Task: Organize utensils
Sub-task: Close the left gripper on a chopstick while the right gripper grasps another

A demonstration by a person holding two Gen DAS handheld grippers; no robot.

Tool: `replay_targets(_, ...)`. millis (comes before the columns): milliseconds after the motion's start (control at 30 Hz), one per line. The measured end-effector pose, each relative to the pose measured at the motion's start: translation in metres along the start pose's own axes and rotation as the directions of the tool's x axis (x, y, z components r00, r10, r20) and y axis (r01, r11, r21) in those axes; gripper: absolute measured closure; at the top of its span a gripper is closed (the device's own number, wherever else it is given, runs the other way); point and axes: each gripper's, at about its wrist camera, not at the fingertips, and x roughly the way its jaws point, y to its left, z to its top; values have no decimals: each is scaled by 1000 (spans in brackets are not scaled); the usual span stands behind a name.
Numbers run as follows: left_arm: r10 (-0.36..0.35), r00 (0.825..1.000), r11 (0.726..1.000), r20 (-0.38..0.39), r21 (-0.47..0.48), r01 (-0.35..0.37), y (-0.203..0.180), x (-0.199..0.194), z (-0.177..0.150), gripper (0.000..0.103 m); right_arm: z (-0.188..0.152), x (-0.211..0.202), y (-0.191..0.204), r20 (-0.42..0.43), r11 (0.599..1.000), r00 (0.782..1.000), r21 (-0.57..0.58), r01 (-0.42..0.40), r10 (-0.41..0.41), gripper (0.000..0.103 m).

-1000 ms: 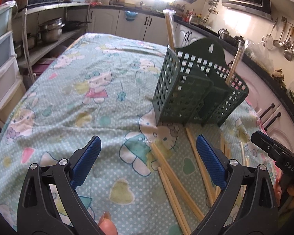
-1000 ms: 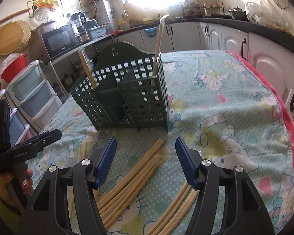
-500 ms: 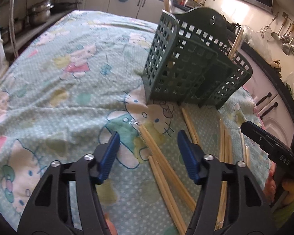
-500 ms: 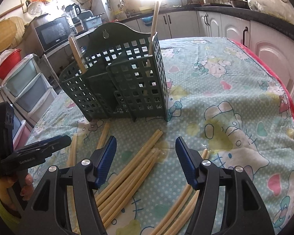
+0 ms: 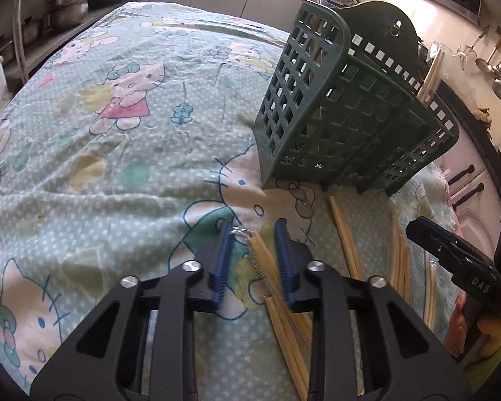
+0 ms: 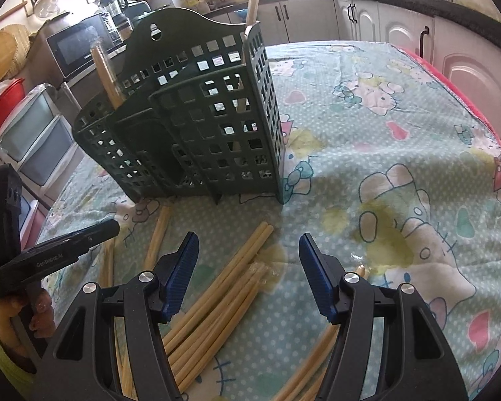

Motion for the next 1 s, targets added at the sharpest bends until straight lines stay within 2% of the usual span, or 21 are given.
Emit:
replay_targets(200,-29,1000,1000,-3,-10,29,0,-1,5,96,8,12,-4,-27,1000,1000,24,3,-3,44)
replay_targets(300,-42,999,999,7,-11,42,-1,-5,7,99,11,22,-5,-60,1000,998,30,4,-3,54)
replay_targets(433,-51,998,999,28,-3,51,-3,-13,10,99,14,29,-5,-72,999,997,35,22,-20,58)
replay_targets(633,-58,997,998,49,2,58,-5,-20,14,100,14,31,-6,-70,997,996,35,64,-62,78)
replay_targets(667,-59,997,998,51,2,59,-5,-21,15,100,14,30,-7,-69,997,996,39,61,-58,82)
replay_targets(867,-61,995,998,76,9,61,-7,-30,18,100,14,25,-14,-54,997,998,70,13,-9,88)
replay_targets(1000,-62,993,998,98,13,61,-9,-39,20,100,13,11,-16,-15,994,998,93,-55,57,94)
